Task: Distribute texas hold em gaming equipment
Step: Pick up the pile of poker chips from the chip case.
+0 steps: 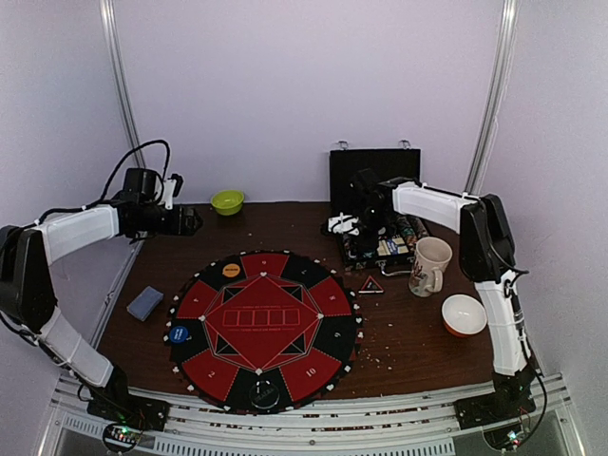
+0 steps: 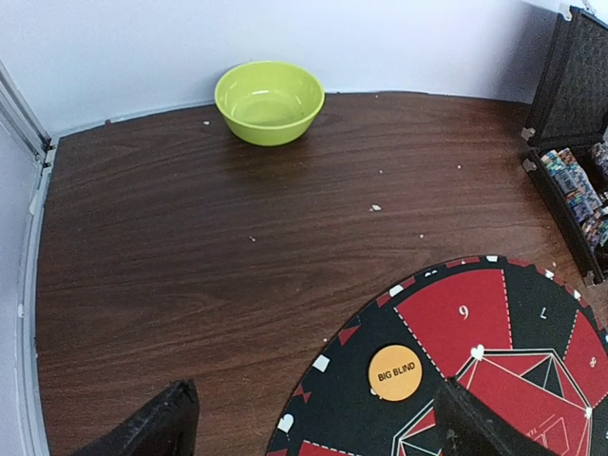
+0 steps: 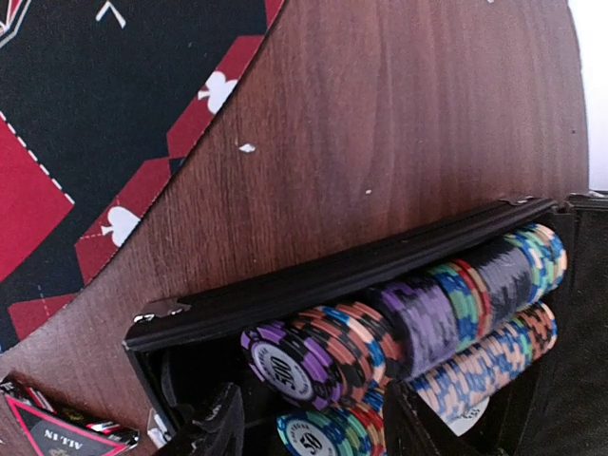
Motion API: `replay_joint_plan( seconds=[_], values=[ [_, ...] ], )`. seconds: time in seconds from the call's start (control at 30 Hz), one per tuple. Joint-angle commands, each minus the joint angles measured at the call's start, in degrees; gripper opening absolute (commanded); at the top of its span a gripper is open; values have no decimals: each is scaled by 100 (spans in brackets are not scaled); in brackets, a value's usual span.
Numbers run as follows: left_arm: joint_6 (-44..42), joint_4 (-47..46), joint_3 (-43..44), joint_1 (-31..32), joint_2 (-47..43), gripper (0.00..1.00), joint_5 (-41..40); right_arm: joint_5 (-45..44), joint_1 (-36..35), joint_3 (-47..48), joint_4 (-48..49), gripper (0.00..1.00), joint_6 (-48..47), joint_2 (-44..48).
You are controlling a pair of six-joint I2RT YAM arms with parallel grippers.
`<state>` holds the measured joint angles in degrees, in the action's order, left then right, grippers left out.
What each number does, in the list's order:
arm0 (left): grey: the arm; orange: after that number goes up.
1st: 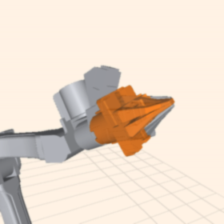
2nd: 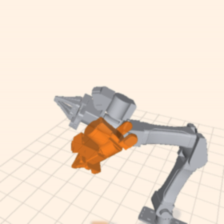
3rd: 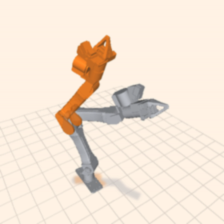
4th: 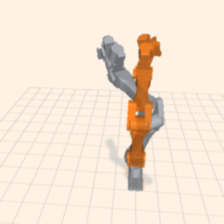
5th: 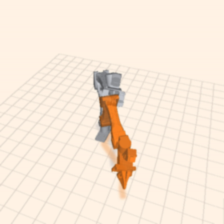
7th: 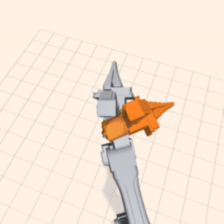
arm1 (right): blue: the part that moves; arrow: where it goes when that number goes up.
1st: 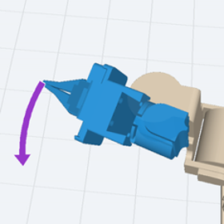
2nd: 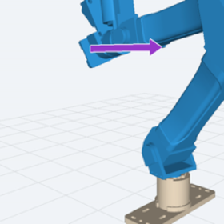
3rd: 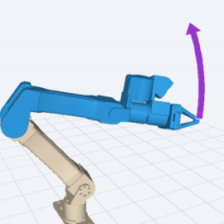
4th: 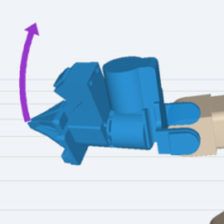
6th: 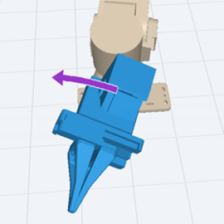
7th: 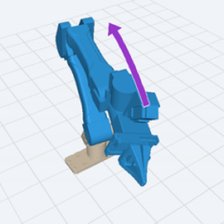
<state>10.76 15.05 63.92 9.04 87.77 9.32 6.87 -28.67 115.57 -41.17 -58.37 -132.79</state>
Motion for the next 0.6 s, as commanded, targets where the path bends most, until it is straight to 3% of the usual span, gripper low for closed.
replay_joint_plan(
  seconds=[0.0, 0.3, 0.57],
  values=[
    [-65, -100, -2, -33, 84, 88, 202, -72, 19, 62, -7, 52, -303, -231],
    [-53, -84, 31, -67, 203, 88, 380, -277, 11, 62, 288, 53, -418, -435],
    [-48, -65, 42, -91, 253, 88, 439, -623, -119, -102, -183, 52, -749, -434]
  ],
)
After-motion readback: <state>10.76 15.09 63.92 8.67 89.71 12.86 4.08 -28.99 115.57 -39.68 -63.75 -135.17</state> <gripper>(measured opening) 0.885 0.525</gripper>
